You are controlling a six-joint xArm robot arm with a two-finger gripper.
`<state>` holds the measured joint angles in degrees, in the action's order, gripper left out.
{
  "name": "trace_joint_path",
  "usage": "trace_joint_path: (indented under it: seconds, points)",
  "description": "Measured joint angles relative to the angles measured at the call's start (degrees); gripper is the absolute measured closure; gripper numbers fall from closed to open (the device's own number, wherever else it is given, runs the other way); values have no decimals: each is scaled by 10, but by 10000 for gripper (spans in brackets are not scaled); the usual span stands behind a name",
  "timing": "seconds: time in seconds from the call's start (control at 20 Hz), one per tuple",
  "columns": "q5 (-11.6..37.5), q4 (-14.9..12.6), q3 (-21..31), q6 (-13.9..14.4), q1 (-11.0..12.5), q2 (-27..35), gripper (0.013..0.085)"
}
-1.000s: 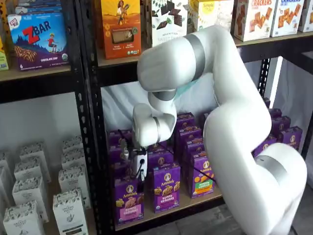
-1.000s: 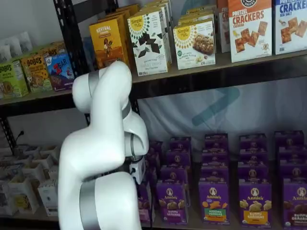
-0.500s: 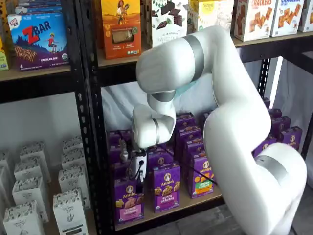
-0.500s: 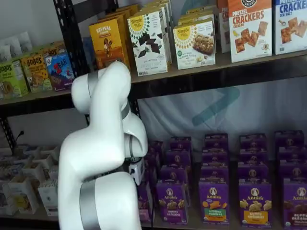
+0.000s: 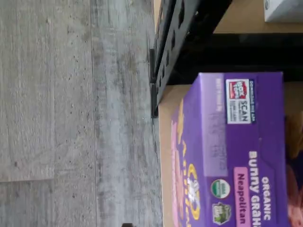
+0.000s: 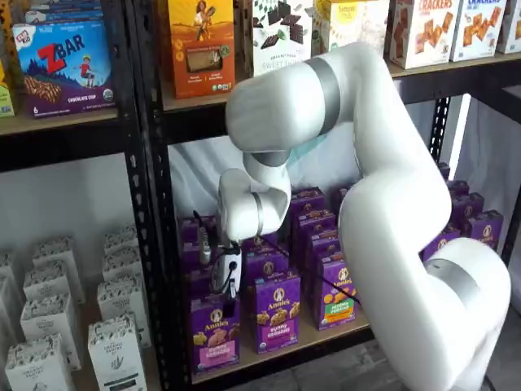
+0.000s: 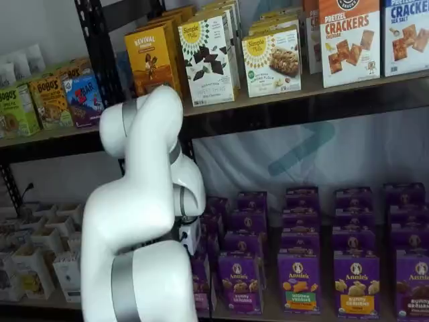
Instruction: Pick up the purple box with a pink patch in the middle, on the bottom shelf, the first box from the left
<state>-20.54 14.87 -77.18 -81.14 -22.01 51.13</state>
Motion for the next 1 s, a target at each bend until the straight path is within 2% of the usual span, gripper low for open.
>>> trace_joint_path:
  seconds: [0.35,0.8,1.0]
  points:
    - [-11,-27,-27,26,-1,24,130]
    - [-2,-24,-49,23,-1,48,130]
    - [-1,-39,-56,36,-1,56,130]
